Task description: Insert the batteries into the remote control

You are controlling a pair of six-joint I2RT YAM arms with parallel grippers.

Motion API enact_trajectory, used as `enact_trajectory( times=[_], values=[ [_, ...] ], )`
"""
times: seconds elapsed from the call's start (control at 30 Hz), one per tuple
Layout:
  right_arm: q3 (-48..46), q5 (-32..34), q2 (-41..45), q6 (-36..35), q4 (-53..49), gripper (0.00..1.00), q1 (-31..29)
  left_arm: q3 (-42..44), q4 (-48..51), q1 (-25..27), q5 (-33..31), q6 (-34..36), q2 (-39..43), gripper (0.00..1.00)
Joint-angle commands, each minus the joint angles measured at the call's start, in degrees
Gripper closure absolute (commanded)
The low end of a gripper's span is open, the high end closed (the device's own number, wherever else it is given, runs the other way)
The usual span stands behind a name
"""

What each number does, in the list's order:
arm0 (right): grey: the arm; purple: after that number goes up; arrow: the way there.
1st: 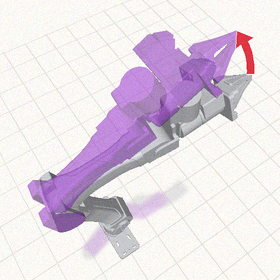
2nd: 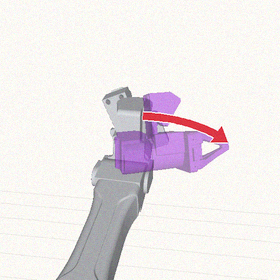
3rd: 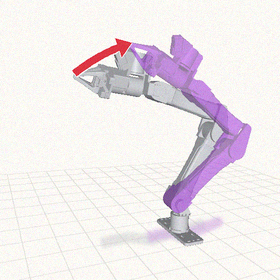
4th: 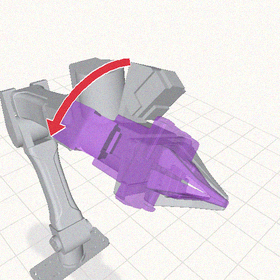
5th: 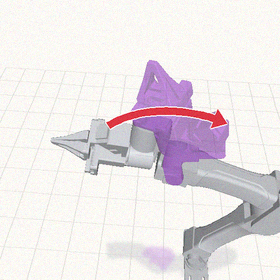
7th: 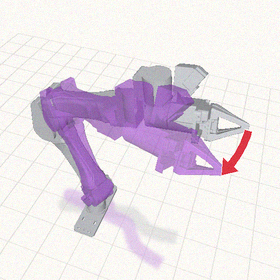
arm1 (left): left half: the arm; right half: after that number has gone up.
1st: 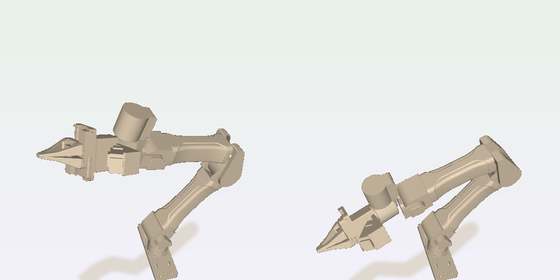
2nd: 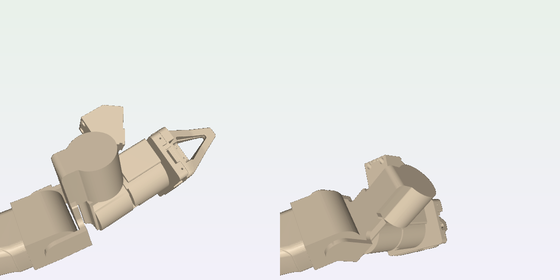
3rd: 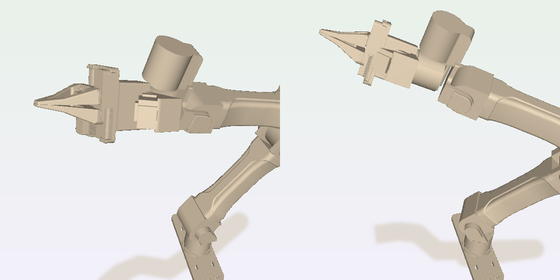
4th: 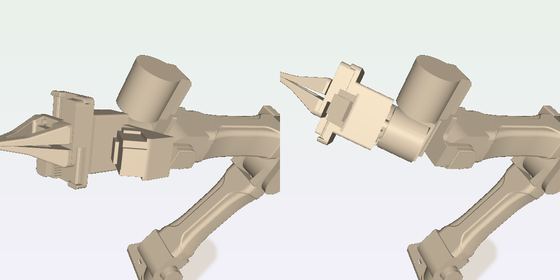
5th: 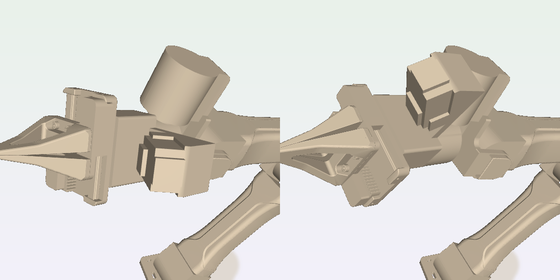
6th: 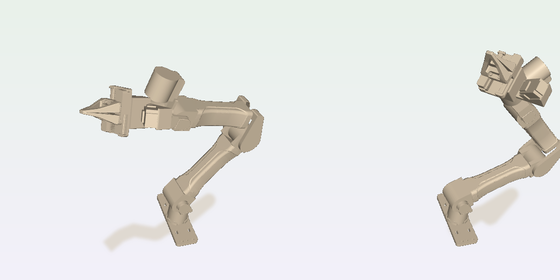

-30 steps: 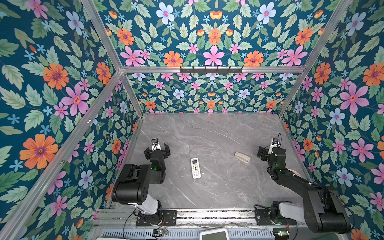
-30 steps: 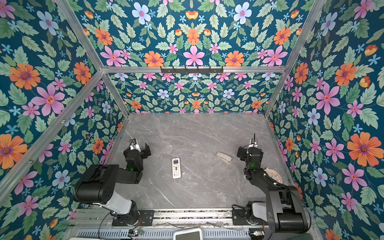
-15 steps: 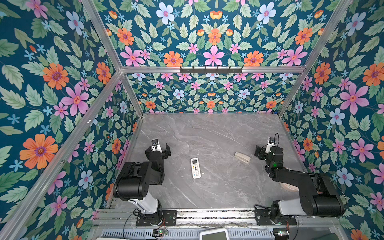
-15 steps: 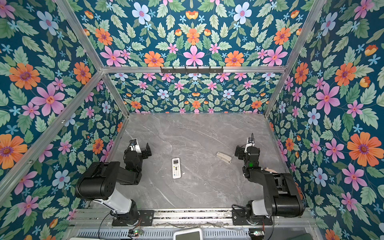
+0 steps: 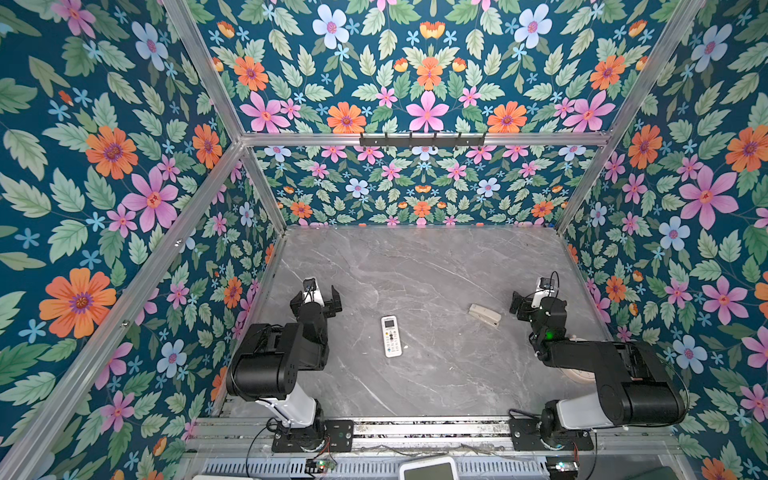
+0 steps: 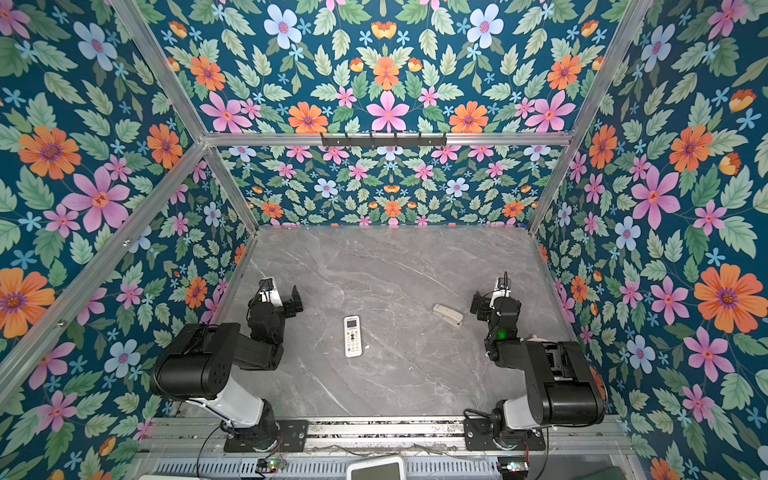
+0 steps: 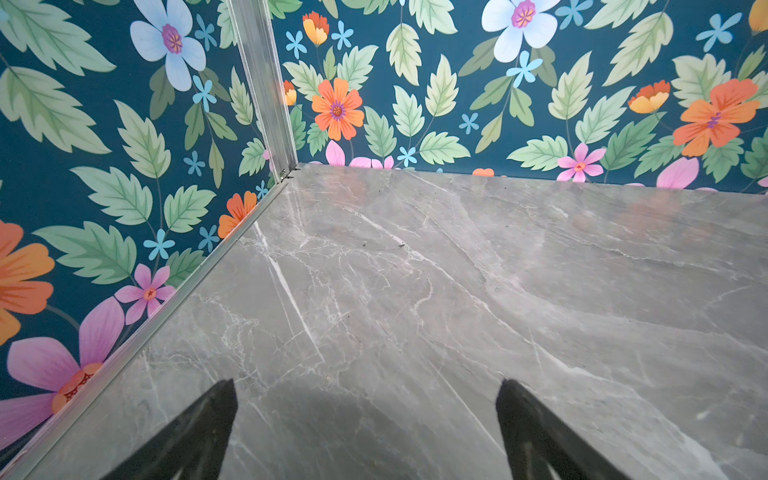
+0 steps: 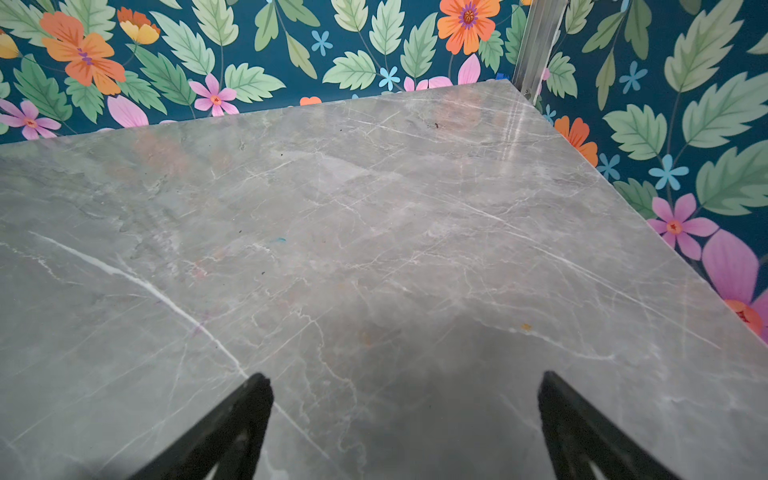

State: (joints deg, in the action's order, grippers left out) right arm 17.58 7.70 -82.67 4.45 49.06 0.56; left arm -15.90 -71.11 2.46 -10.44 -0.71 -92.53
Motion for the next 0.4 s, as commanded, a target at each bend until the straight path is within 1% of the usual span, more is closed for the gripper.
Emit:
enact_trajectory(
  times=[0.0, 0.37],
  values=[
    [0.05, 0.29, 0.32, 0.38, 1.71, 0.01, -0.03, -0.10, -1.66, -0.09, 0.42, 0.71, -0.05, 0.00],
    [0.04, 0.03, 0.23, 0.57, 1.85, 0.01, -0.03, -0.20, -1.47, -0.15, 0.72, 0.62, -0.03, 0.00]
  ],
)
